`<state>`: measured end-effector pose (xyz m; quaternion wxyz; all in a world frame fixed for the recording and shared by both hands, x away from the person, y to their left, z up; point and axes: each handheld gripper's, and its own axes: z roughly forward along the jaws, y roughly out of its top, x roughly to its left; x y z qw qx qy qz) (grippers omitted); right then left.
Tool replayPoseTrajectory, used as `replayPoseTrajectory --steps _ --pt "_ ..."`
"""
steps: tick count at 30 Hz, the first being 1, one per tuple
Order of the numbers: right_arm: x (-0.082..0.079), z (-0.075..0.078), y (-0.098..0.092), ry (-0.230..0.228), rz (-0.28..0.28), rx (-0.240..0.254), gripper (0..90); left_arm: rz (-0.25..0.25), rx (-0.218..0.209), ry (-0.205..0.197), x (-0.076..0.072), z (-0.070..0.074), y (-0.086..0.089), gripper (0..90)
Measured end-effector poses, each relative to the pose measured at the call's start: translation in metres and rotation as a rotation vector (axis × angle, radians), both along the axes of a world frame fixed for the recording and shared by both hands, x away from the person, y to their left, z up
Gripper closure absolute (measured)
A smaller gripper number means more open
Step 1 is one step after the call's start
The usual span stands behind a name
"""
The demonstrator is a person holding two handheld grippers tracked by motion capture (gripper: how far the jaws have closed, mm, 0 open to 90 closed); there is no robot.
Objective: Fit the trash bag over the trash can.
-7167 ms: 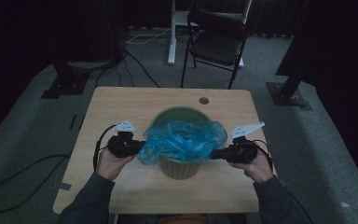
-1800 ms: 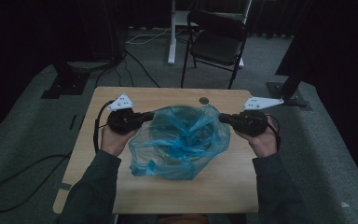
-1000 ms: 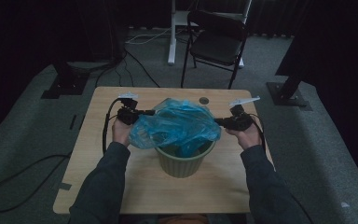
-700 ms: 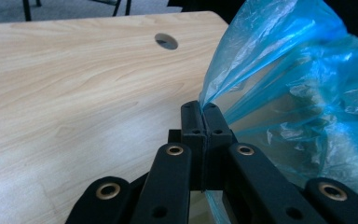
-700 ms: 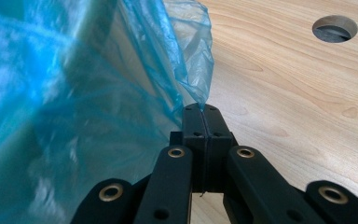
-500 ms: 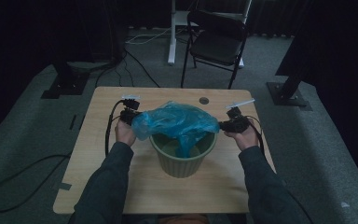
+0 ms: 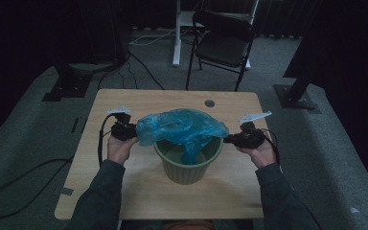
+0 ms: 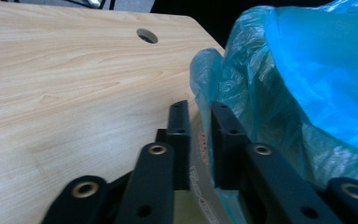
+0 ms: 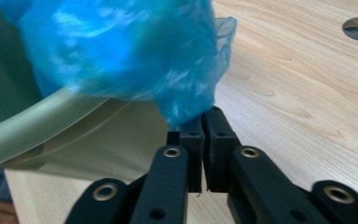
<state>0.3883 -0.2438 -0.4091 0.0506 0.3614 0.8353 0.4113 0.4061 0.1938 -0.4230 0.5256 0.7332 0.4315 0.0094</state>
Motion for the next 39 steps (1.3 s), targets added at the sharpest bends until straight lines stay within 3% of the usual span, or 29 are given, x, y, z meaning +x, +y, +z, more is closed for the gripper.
replayPoseTrajectory --steps 4,9,18,24,32,36,39 --pt "-0.005 0.007 -0.003 -0.019 0.010 0.000 75.6 0.038 -0.019 -0.026 -0.011 0.006 0.013 70.4" --pt "-0.010 0.016 -0.014 -0.054 -0.011 0.020 71.2 0.071 -0.061 -0.025 -0.017 0.009 0.029 66.3" --pt "-0.016 0.039 -0.024 -0.125 0.016 0.087 64.7 0.030 -0.048 -0.058 -0.038 0.011 0.044 61.4" --pt "-0.013 0.045 -0.019 -0.141 0.015 0.140 62.9 0.022 -0.052 -0.076 -0.050 0.010 0.055 57.7" --pt "-0.004 0.050 -0.004 -0.145 0.004 0.179 60.5 -0.034 -0.077 -0.104 -0.060 0.004 0.070 50.7" --pt "-0.001 0.047 0.000 -0.131 0.006 0.171 60.3 -0.086 -0.084 -0.108 -0.060 0.002 0.067 48.1" --pt "0.000 0.043 0.003 -0.109 0.008 0.174 61.3 -0.140 -0.053 -0.114 -0.059 0.002 0.054 47.8"
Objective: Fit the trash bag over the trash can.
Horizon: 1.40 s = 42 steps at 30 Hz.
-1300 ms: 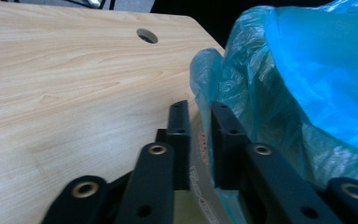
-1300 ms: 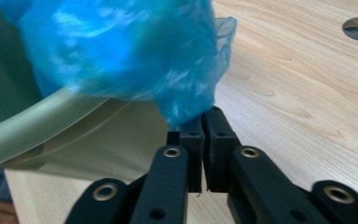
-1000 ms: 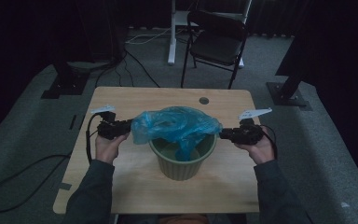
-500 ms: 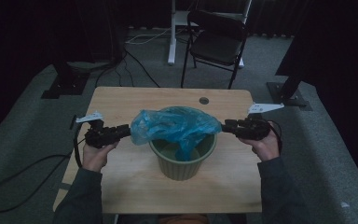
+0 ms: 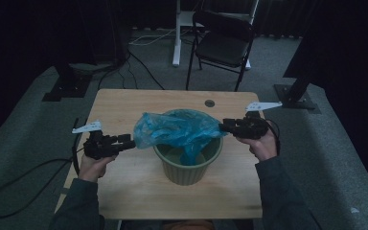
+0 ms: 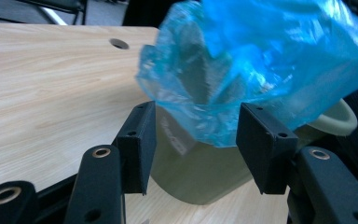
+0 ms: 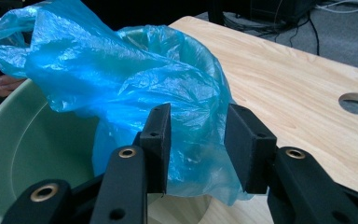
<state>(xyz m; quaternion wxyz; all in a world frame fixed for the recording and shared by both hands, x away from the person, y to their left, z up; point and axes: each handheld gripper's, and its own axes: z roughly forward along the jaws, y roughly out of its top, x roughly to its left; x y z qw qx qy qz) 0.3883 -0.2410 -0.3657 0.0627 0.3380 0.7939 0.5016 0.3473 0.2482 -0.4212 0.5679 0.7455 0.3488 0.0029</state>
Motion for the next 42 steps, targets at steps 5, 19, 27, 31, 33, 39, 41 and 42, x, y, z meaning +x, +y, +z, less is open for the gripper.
replayPoseTrajectory --steps 5,19,27,31,33,39,41,42 --pt "-0.002 -0.003 -0.003 0.037 0.029 0.019 71.6 -0.051 0.024 -0.016 0.001 0.003 -0.014 55.0" --pt "-0.035 -0.012 -0.014 0.051 0.091 0.031 88.5 -0.103 0.109 -0.072 -0.018 0.007 -0.038 88.9" --pt "-0.056 -0.027 -0.017 0.085 0.163 0.025 90.0 -0.156 0.121 -0.074 -0.032 0.004 -0.050 89.2" --pt "-0.064 -0.034 -0.010 0.096 0.222 0.014 90.0 -0.186 0.134 -0.072 -0.034 0.002 -0.060 89.2" --pt "-0.065 -0.035 -0.008 0.096 0.236 0.014 90.0 -0.190 0.136 -0.072 -0.034 0.001 -0.062 89.2" --pt "-0.066 -0.040 0.002 0.103 0.268 0.005 90.0 -0.173 0.127 -0.074 -0.032 -0.001 -0.064 89.3" --pt "-0.065 -0.043 0.003 0.106 0.268 -0.004 90.0 -0.164 0.149 -0.079 -0.030 -0.002 -0.066 89.3" --pt "-0.064 -0.044 0.005 0.108 0.261 -0.019 90.0 -0.160 0.160 -0.077 -0.028 -0.004 -0.067 89.4"
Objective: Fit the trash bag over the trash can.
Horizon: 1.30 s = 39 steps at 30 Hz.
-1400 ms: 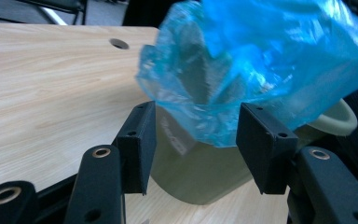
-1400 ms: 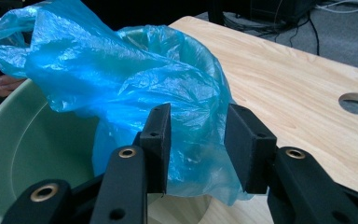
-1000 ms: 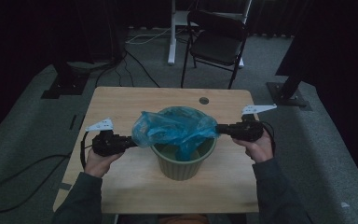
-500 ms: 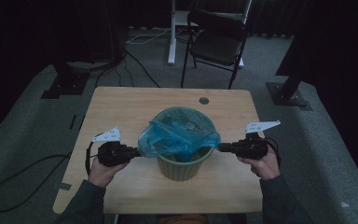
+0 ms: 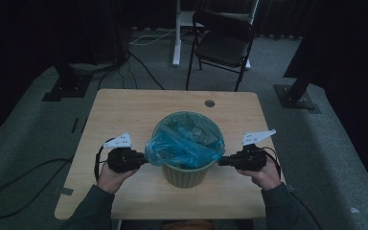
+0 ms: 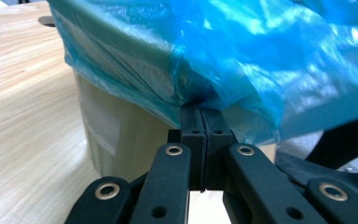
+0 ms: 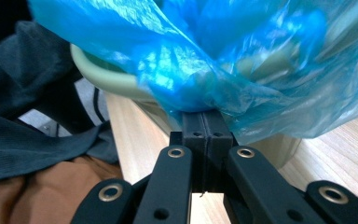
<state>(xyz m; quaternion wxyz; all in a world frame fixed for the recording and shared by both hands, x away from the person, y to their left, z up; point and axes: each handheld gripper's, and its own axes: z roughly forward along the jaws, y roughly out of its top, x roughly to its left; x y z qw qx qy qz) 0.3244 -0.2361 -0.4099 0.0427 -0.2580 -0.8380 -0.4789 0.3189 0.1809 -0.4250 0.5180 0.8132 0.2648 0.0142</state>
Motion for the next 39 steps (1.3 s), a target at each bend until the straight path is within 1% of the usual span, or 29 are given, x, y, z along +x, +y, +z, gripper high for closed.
replayPoseTrajectory --steps 1,3,5,6,7,8,11,12,14,15,17,20,23,27,28,29,30,31,33,35,36,39 --pt "0.001 -0.002 0.002 -0.001 -0.007 -0.013 90.0 0.005 0.010 -0.002 0.002 -0.002 -0.001 89.5" --pt "0.004 -0.004 0.004 -0.005 -0.022 -0.034 90.0 0.015 0.009 0.006 0.007 -0.005 -0.002 89.5" --pt "0.007 -0.006 0.004 -0.001 -0.036 -0.035 90.0 0.032 0.017 0.009 0.011 -0.007 -0.003 89.6" --pt "0.009 -0.006 0.005 -0.004 -0.045 -0.045 90.0 0.038 0.021 0.010 0.012 -0.007 -0.004 89.6" --pt "0.010 -0.006 0.005 -0.006 -0.053 -0.051 90.0 0.049 0.036 0.009 0.014 -0.007 -0.004 89.6" --pt "0.011 -0.006 0.005 -0.007 -0.059 -0.057 90.0 0.057 0.039 0.015 0.016 -0.008 -0.005 89.6" --pt "0.012 -0.005 0.007 -0.022 -0.077 -0.074 90.0 0.085 0.040 0.012 0.019 -0.007 -0.005 89.1" --pt "0.012 -0.003 0.006 -0.033 -0.082 -0.074 87.7 0.092 0.041 0.007 0.019 -0.006 -0.004 87.0" --pt "0.009 0.001 0.004 -0.052 -0.098 -0.060 75.6 0.097 0.035 -0.001 0.016 -0.003 -0.001 78.8" --pt "0.008 0.004 0.002 -0.054 -0.089 -0.057 71.2 0.096 0.033 -0.006 0.013 -0.002 0.002 74.2" --pt "0.004 0.009 -0.003 -0.070 -0.074 -0.056 65.9 0.099 0.029 -0.013 0.008 0.001 0.008 67.5" --pt "-0.001 0.016 -0.009 -0.084 -0.077 -0.042 59.5 0.105 0.013 -0.009 0.001 0.003 0.020 59.8" --pt "-0.003 0.021 -0.015 -0.092 -0.088 -0.009 57.3 0.101 -0.011 -0.010 -0.005 0.005 0.030 55.6" --pt "-0.003 0.026 -0.015 -0.093 -0.121 0.023 52.4 0.097 -0.033 -0.041 -0.012 0.011 0.040 50.3" --pt "-0.003 0.026 -0.015 -0.093 -0.121 0.023 52.4 0.097 -0.033 -0.041 -0.012 0.011 0.040 48.5" --pt "-0.003 0.026 -0.014 -0.092 -0.134 0.025 51.8 0.091 -0.050 -0.062 -0.015 0.016 0.041 48.5" --pt "-0.002 0.026 -0.011 -0.087 -0.153 0.030 50.5 0.089 -0.054 -0.072 -0.015 0.018 0.040 46.8" --pt "-0.002 0.026 -0.010 -0.086 -0.158 0.034 50.1 0.082 -0.058 -0.078 -0.016 0.020 0.038 45.7" --pt "-0.001 0.026 -0.007 -0.079 -0.168 0.032 50.7 0.068 -0.052 -0.086 -0.016 0.023 0.031 44.2" --pt "-0.001 0.025 -0.005 -0.071 -0.175 0.030 54.7 0.054 -0.036 -0.085 -0.014 0.024 0.022 44.7" --pt "-0.001 0.025 -0.004 -0.072 -0.181 0.025 56.9 0.045 -0.029 -0.086 -0.014 0.024 0.019 46.6" --pt "-0.003 0.026 -0.003 -0.083 -0.183 0.011 64.8 0.033 -0.015 -0.092 -0.013 0.022 0.008 59.4"
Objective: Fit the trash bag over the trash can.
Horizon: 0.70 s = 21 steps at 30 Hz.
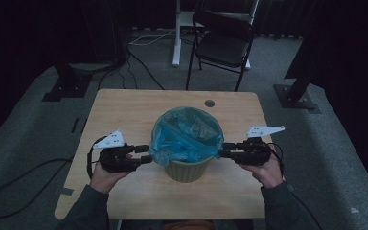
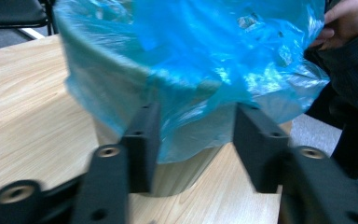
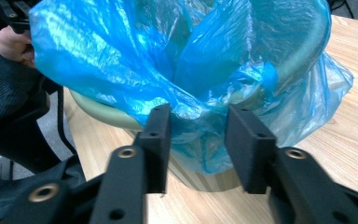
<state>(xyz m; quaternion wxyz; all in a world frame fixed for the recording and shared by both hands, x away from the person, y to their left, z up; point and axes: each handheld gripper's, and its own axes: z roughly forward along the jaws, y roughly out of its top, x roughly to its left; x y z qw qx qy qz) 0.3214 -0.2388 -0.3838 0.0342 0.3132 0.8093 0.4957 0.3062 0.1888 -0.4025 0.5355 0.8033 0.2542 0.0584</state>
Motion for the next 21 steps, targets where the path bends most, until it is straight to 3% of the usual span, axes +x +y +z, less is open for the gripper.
replayPoseTrajectory --steps 7,13,17,21 --pt "-0.002 -0.002 0.005 -0.024 0.003 -0.002 80.4 0.023 0.014 -0.023 0.005 0.004 -0.011 76.7" --pt "-0.001 -0.001 0.011 -0.040 0.007 -0.013 84.2 -0.002 0.018 -0.037 0.005 0.002 -0.018 86.2" --pt "-0.004 -0.005 0.010 -0.035 0.035 -0.024 85.0 -0.019 0.069 -0.017 0.002 -0.008 -0.019 89.1" --pt "-0.003 -0.015 0.008 0.002 0.058 -0.046 89.8 -0.028 0.107 0.021 0.006 -0.023 -0.020 89.5"
